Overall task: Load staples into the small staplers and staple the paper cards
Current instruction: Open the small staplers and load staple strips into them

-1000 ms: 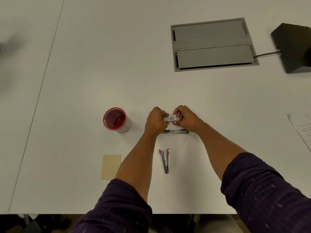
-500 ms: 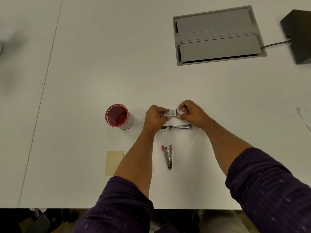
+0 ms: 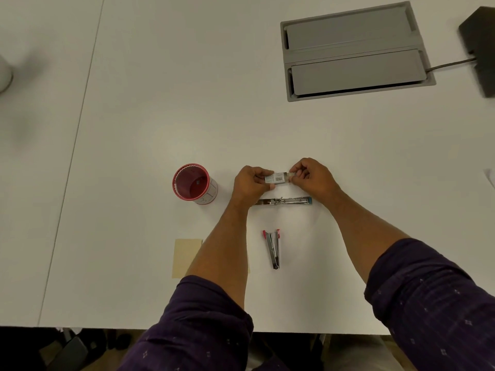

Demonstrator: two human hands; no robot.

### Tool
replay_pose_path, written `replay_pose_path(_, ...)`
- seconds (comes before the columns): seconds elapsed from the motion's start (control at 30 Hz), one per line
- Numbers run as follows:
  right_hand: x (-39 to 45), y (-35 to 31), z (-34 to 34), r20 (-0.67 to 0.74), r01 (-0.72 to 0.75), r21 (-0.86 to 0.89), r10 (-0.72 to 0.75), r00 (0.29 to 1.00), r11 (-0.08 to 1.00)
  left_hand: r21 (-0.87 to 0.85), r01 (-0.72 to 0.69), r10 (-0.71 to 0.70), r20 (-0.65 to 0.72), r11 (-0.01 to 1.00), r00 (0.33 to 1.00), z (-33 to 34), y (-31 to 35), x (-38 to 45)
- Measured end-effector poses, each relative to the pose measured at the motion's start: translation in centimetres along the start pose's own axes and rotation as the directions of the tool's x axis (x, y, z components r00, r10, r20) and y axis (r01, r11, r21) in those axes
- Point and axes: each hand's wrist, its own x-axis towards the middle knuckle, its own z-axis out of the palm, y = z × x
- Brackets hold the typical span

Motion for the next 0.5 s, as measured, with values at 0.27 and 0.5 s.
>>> replay_pose_path(0.27,-1.0,-0.5,0.5,-0.032,0.046,0.153,-0.042,0.999,0.987,0.014,-0.010,0.010,0.034,1.000,0.999,-0.1,0.0,0.3)
replay_pose_path(0.5,-1.2,-0.6,0.0,-0.038,0.033,0.166,-0.028,0.999,0.986,0.020,-0.013,0.012,0.040,1.000,0.999,-0.4,0.2,0.3)
